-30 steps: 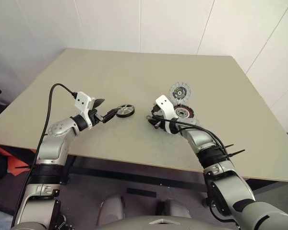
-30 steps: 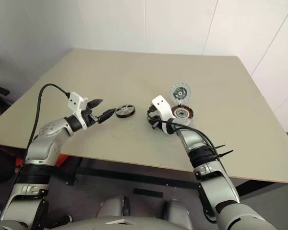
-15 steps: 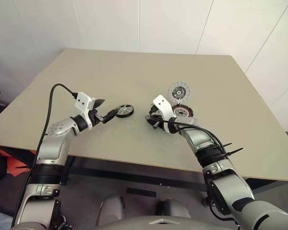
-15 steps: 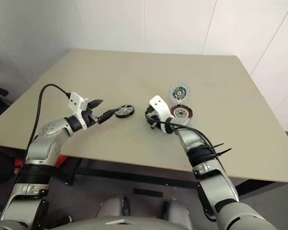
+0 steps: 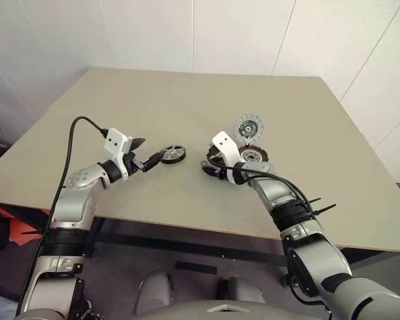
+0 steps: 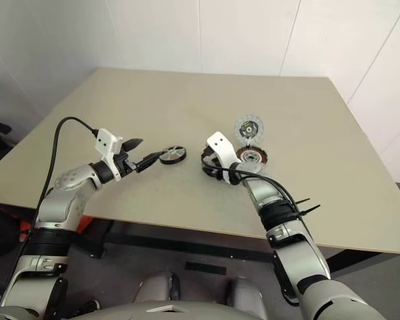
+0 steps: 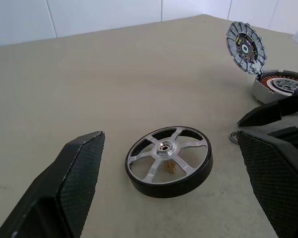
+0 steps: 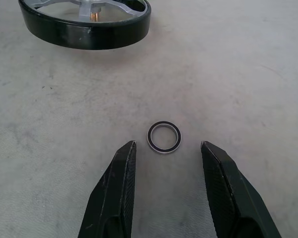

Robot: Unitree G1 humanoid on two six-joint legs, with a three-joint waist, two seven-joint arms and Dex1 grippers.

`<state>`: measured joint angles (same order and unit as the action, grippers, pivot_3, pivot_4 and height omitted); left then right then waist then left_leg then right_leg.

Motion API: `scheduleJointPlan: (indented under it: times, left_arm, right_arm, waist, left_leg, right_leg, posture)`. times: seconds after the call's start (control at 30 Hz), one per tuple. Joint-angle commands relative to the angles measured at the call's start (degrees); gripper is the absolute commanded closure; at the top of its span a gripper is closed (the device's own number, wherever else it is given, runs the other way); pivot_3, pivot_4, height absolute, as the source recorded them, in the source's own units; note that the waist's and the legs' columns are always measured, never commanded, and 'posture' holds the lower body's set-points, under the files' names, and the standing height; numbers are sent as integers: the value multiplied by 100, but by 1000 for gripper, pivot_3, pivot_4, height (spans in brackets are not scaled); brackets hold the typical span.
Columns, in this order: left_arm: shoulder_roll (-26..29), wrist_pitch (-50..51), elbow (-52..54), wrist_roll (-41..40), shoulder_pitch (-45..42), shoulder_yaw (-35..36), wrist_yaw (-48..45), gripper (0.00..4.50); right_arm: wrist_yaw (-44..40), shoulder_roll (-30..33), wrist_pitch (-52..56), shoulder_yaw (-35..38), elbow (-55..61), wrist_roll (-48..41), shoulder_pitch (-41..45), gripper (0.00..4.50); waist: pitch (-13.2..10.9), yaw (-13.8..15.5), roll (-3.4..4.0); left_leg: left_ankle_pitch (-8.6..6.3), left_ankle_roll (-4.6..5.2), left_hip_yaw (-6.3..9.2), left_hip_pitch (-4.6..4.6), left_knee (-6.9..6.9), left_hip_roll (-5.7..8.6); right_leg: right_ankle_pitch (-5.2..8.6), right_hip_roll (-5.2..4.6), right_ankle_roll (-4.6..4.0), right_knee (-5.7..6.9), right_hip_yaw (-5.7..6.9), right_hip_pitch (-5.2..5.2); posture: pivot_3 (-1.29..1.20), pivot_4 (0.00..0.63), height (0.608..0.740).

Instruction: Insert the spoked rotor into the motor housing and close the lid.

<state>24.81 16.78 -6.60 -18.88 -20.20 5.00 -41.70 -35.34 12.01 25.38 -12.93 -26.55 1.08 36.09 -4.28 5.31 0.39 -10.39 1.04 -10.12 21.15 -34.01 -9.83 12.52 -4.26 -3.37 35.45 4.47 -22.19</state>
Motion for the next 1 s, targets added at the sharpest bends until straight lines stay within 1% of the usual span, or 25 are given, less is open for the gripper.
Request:
scheduleJointPlan:
  times: [0.03, 0.6, 0.7, 0.8, 0.83, 1.0]
  left_arm:
    - [56, -110, 77, 16, -55, 39, -6, 0]
    - [55, -92, 148, 16, -45, 10, -11, 0]
    - [67, -94, 139, 20, -65, 14, -12, 0]
    - [80, -102, 117, 28, -80, 19, -13, 0]
    - [82, -104, 116, 30, -79, 20, -11, 0]
    - [69, -117, 73, 36, -112, 16, -8, 0]
  right_arm:
    - [-30, -53, -35, 58, 62, -64, 120, 2171]
    - [253, -279, -276, 229, -753, -12, 331, 2171]
    - [273, -292, -322, 252, -837, -4, 356, 2803]
    - [284, -280, -375, 247, -879, 19, 371, 3684]
    - [287, -274, -389, 244, -881, 25, 371, 3887]
    - [176, -202, -416, 224, -720, 15, 365, 3885]
  waist:
    - [0, 2, 0]
    - [0, -13, 0]
    - [0, -16, 0]
    - [0, -14, 0]
    - [0, -13, 0]
    - [0, -12, 0]
  left_leg:
    - [0, 0, 0, 0, 0, 0]
    - [4, -6, 1, -9, -1, -1]
    - [5, -8, 1, -11, -1, -1]
    - [5, -8, 1, -10, -1, -1]
    - [5, -9, 1, -10, -1, -1]
    - [5, -9, 1, -9, -1, -1]
  right_leg:
    - [0, 0, 0, 0, 0, 0]
    - [1, 0, 1, 0, -1, 3]
    - [1, 0, 2, 0, -1, 3]
    - [1, 0, 2, 0, -1, 3]
    - [1, 0, 2, 0, -1, 3]
    - [1, 0, 1, 0, -2, 3]
  posture:
    - [0, 0, 740]
    - [0, 0, 740]
    - [0, 0, 740]
    - [0, 0, 740]
    - [0, 0, 740]
    - [0, 0, 740]
